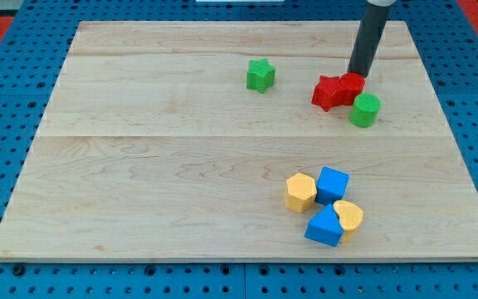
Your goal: Push the green star into a green circle
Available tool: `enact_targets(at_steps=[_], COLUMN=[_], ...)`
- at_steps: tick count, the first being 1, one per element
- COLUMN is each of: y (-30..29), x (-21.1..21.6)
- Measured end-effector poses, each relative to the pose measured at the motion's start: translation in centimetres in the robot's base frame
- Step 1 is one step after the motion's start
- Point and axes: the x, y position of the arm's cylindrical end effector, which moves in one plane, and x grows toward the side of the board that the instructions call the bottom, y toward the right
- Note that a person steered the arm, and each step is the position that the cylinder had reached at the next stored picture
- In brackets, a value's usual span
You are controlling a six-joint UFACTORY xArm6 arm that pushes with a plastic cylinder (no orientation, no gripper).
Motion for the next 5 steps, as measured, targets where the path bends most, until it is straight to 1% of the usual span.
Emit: enact_targets(at_steps=[1, 2, 3, 4, 5], y=[-3.2, -10.8, -15.2, -16.3, -15.4], x=[-3.5, -3.5, -3.5, -1.3, -0.2])
